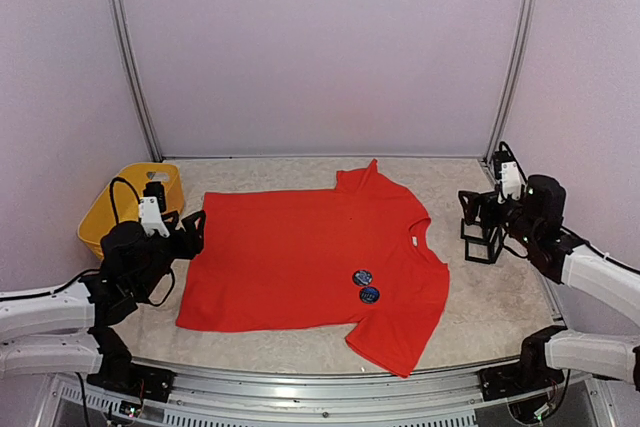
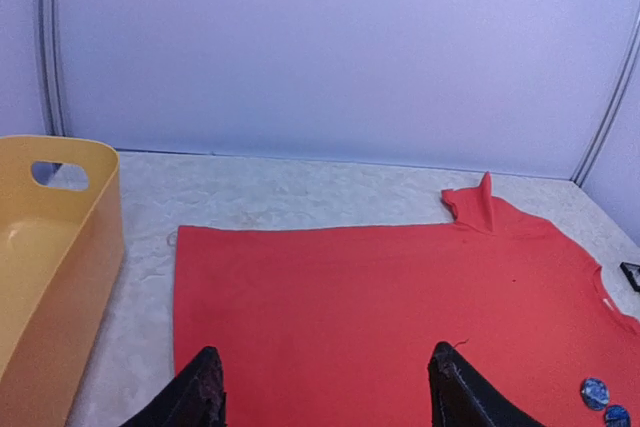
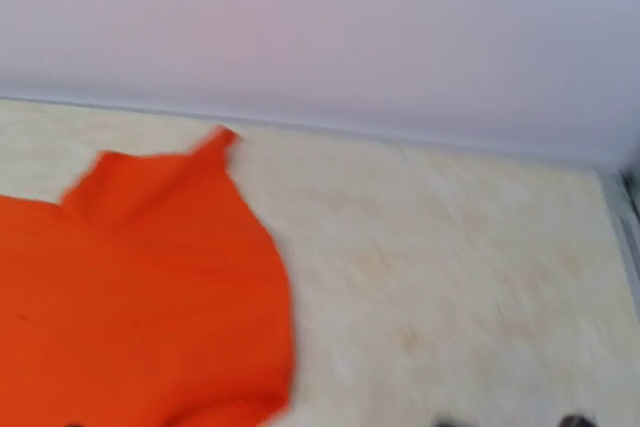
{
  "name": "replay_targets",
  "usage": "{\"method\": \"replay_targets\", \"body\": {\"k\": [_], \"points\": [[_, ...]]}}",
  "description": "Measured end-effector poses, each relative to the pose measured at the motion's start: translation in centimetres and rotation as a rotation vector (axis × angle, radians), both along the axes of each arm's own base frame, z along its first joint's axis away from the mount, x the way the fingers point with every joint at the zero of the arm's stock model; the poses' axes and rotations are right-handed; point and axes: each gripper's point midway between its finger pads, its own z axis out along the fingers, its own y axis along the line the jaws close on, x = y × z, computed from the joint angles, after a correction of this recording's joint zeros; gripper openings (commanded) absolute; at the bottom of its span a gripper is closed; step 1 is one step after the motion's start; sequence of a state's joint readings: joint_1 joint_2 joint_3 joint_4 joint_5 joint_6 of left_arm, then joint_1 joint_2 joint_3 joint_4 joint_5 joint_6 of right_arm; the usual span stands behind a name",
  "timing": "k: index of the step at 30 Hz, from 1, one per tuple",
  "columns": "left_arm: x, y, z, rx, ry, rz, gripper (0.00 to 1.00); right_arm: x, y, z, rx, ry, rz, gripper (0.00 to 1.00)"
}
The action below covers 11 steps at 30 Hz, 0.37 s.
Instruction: Pin the brooch onto the clothing
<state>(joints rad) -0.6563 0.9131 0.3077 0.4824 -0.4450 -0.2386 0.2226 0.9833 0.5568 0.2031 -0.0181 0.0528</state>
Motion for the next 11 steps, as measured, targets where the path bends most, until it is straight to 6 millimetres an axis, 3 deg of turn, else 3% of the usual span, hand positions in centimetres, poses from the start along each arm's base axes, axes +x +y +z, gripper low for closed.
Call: {"method": "replay_targets", "body": {"k": [6,11], "points": [[-2.6,4.6,0.2,-0.066,-0.1,0.146,0.76,-3.9,-3.1,-4.9,0.064,-0.015,-0.143,0.99],[-2.8,6.5,0.8,-0.078,-0.127,0.233,0.77,-4.4,-4.5,-4.9,0.136,-0.05,-0.225,1.0]]}}
